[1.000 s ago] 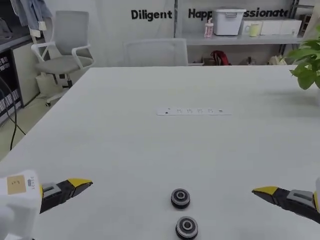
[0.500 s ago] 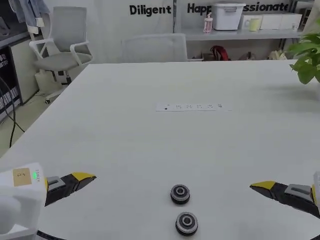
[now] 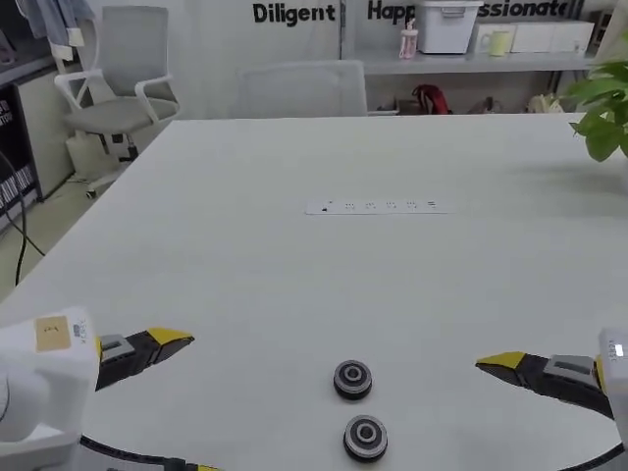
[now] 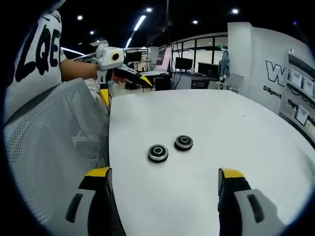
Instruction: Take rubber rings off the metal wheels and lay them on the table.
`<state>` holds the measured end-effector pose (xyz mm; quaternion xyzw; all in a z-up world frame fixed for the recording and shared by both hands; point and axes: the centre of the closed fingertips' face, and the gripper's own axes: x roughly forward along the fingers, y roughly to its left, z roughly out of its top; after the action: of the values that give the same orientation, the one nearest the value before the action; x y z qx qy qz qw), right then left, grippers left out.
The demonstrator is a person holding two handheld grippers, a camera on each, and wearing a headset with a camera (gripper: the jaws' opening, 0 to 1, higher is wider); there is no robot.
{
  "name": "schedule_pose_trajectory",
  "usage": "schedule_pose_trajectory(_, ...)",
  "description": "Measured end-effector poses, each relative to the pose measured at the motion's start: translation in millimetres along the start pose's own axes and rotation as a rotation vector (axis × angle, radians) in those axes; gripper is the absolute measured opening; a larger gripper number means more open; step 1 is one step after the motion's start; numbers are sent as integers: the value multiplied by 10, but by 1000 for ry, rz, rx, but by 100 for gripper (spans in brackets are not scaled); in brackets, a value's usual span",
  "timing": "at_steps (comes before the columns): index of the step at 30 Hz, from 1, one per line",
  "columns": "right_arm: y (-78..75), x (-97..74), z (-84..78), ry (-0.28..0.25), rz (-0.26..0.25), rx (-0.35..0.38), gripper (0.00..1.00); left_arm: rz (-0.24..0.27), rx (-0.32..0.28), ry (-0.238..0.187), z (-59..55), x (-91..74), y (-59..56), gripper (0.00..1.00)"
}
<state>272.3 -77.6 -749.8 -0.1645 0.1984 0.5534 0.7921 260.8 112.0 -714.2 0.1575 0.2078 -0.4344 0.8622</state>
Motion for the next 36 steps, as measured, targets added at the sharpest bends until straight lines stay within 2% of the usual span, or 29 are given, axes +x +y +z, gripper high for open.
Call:
schedule_pose_trajectory(21,-106,173,94,-3,45,-28,70,-61,10,-14,120,208,25,82)
schedule_pose_trajectory(36,-101,319,56,16,102,-28,55,-110,40,8,130,422,-8,73)
